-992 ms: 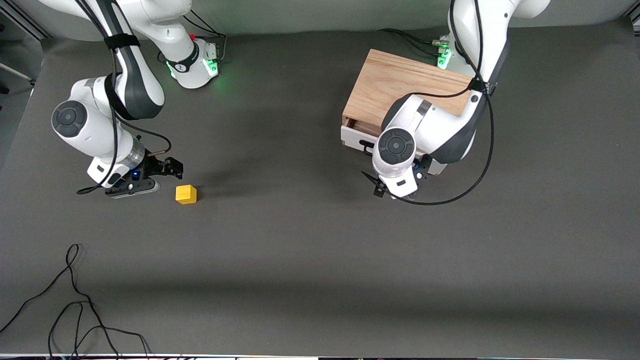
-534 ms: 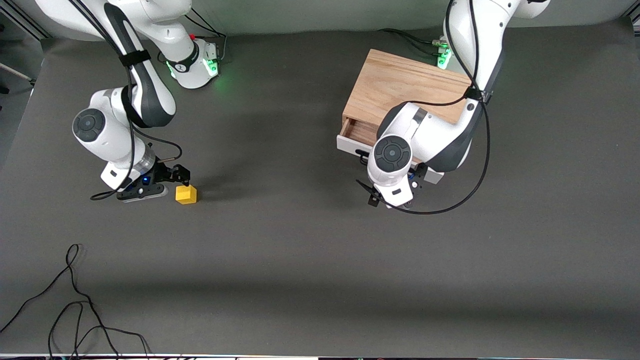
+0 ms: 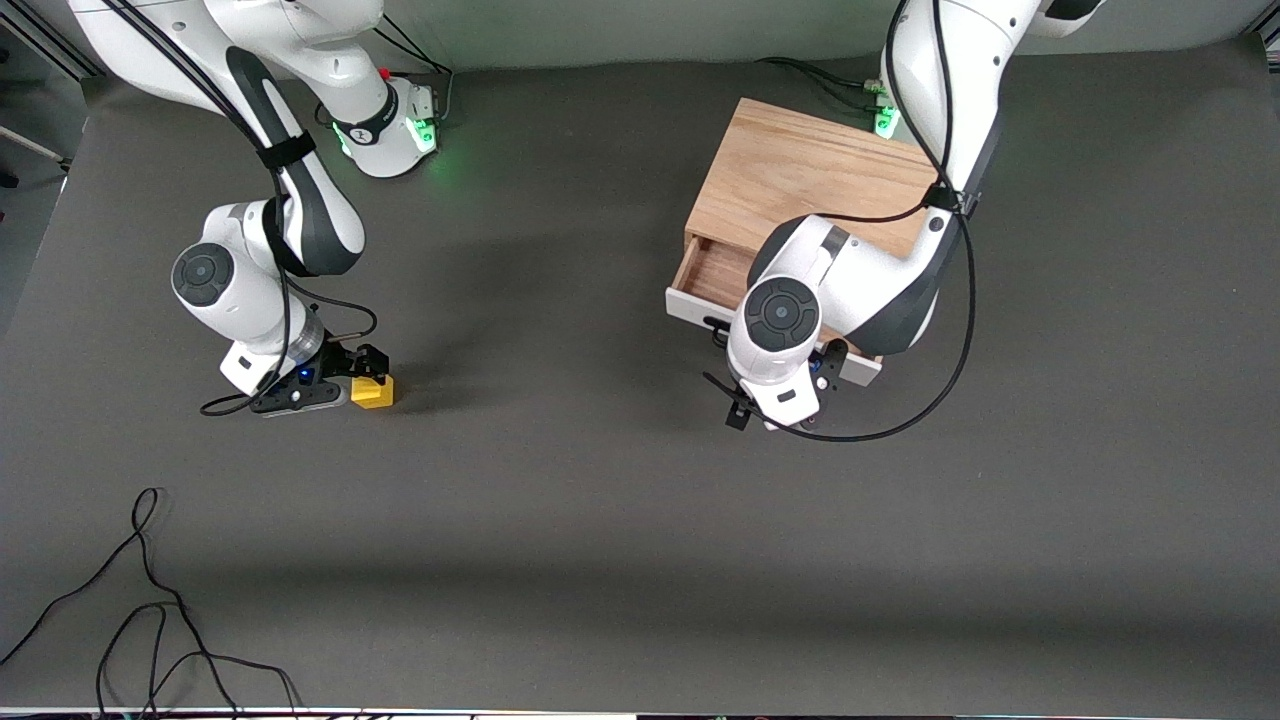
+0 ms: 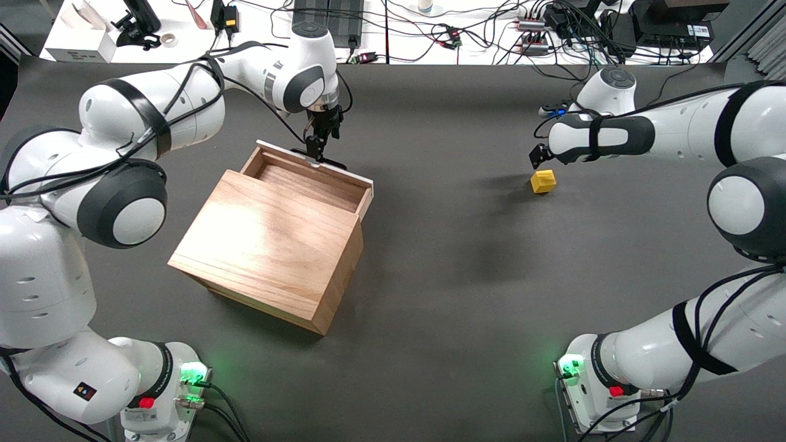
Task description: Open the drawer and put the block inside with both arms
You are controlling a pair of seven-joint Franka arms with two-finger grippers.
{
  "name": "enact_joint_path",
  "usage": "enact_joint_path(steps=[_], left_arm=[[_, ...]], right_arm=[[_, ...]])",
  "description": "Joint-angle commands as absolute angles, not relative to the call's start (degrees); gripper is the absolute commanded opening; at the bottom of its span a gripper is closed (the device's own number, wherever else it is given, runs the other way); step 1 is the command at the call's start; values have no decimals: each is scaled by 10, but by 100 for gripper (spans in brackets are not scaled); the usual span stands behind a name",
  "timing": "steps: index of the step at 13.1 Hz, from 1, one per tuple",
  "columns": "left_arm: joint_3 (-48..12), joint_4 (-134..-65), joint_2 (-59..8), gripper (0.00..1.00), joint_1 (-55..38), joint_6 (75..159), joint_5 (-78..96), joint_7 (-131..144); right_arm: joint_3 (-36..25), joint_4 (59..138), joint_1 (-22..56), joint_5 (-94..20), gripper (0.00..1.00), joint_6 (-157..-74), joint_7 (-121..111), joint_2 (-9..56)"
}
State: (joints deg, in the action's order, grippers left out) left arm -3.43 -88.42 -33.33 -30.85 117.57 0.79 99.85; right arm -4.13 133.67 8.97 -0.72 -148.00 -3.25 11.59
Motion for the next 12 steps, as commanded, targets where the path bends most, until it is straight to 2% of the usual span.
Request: enact_joint_path(steps=[1, 11, 12], left_arm=[[-35, -853, -351, 100, -309, 1203, 4, 1005], [-35, -832, -367, 100, -309, 1253, 3, 1005], [-35, -830, -367, 100, -309, 1264, 2, 1005]], right_arm=[[-48, 1332, 91, 5, 100, -1511, -30, 136], [-48, 1335, 93, 4, 100, -1555, -22, 200], [-48, 1335, 93, 4, 93, -1555, -23, 202]])
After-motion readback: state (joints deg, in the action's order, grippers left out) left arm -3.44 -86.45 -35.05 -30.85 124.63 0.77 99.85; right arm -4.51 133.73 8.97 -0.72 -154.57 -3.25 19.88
